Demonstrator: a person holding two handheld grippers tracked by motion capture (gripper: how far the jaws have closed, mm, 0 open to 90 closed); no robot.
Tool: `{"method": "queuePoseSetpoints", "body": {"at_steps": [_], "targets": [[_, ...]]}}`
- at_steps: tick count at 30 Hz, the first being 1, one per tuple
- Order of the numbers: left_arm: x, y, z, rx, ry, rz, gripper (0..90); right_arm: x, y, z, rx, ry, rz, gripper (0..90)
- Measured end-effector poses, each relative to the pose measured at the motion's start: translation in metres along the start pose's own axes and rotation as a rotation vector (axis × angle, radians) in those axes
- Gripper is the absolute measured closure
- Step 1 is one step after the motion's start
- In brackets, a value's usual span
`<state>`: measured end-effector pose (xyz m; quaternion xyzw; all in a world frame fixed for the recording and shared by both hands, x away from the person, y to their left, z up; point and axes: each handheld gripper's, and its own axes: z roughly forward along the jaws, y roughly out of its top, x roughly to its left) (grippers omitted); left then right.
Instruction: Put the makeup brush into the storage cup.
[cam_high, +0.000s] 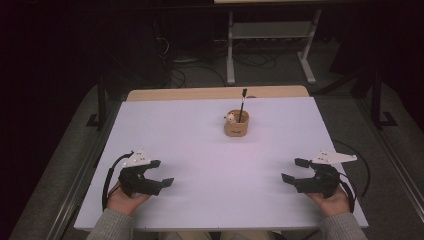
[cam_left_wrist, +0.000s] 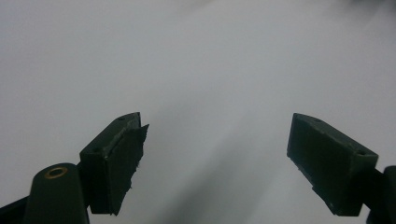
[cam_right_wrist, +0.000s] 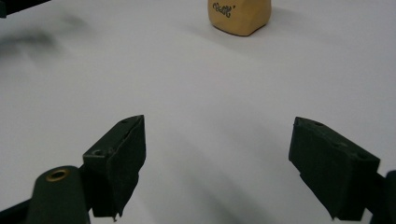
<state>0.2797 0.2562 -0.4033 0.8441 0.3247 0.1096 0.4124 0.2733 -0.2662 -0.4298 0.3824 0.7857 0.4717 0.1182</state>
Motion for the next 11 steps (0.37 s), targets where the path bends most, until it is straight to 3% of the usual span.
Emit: {"method": "queuePoseSetpoints", "body": {"at_steps": [11], "targets": [[0.0005, -0.0011, -0.0018, -0.004, 0.001, 0.004, 17.7, 0.005, 0.0002, -0.001, -0.009, -0.006, -0.012, 17.7]]}}
